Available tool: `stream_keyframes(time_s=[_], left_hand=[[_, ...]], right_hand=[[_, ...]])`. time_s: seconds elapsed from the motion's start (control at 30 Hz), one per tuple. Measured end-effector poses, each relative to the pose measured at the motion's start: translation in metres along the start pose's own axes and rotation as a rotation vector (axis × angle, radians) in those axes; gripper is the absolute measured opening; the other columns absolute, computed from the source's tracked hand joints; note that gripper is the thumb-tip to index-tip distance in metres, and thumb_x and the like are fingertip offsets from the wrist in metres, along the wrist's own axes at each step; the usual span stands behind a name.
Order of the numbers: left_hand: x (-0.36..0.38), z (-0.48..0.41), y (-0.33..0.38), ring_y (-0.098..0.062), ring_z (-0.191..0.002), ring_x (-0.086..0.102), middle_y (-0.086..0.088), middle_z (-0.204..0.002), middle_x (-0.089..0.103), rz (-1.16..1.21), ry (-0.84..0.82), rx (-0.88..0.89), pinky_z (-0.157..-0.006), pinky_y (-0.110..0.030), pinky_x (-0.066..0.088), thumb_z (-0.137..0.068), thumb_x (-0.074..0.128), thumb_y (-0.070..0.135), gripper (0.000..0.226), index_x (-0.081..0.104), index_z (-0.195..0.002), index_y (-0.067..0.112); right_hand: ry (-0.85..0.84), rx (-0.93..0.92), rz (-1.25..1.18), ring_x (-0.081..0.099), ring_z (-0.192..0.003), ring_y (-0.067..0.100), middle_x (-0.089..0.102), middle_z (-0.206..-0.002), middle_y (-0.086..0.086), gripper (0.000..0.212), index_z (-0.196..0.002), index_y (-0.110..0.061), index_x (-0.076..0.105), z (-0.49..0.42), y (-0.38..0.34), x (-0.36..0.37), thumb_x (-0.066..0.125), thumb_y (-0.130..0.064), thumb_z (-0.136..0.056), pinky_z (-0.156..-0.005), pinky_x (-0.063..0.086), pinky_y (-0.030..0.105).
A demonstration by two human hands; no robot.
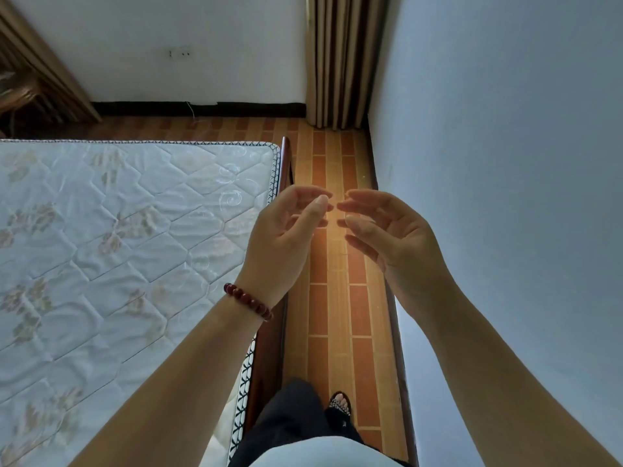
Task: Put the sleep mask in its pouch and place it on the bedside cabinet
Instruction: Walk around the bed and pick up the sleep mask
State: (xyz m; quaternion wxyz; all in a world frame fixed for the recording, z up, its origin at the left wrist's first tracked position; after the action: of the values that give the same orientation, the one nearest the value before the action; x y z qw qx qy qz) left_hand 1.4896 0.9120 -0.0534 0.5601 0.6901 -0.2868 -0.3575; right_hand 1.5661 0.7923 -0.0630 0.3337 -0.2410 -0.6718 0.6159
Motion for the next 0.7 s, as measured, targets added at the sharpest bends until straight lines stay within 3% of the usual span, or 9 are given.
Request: stream_keyframes(time_s=[0.27,0.47,0.7], left_hand=[[0.008,-0.137,-0.024,-0.006,-0.081,0.065,-0.002,-0.091,0.066,0.035,-0.032,0.023,-0.069,-0.012,0.05,-0.093,0.046,0.014,0.014,0.06,-0.096,0.012],[0.002,-0.273,-0.026,-0.009,-0.085,0.066,-0.001,-0.091,0.066,0.023,-0.048,0.075,-0.073,-0.016,0.053,-0.093,0.048,0.016,0.012,0.06,-0.095,0.018],[-0.01,-0.394,-0.028,-0.009,-0.084,0.066,-0.001,-0.09,0.067,0.031,-0.043,0.107,-0.073,-0.015,0.052,-0.093,0.048,0.018,0.014,0.06,-0.098,0.014]], right_hand=[[-0.001,-0.01,-0.01,0.07,-0.095,0.015,0.074,-0.092,-0.013,0.028,-0.099,-0.025,0.065,-0.14,0.003,-0.019,0.067,-0.029,-0.071,-0.075,0.055,0.021],[0.057,-0.047,0.053,0.069,-0.099,0.019,0.071,-0.104,0.0,0.02,-0.102,-0.025,0.064,-0.268,-0.011,-0.029,0.065,-0.015,-0.085,-0.085,0.056,0.03],[0.103,-0.075,0.053,0.068,-0.101,0.018,0.071,-0.104,-0.003,0.021,-0.102,-0.025,0.064,-0.38,-0.018,-0.037,0.066,-0.015,-0.083,-0.087,0.055,0.028]])
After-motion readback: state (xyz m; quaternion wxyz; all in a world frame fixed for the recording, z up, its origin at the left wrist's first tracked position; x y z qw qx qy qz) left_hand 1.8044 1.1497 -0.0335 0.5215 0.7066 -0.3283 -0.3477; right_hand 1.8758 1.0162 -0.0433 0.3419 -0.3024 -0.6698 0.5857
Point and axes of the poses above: each hand's wrist, its own z-axis away from the middle knuckle, its own x-axis out of the palm, y = z × x, the point moved 3 cm from there along -z, towards the middle knuckle
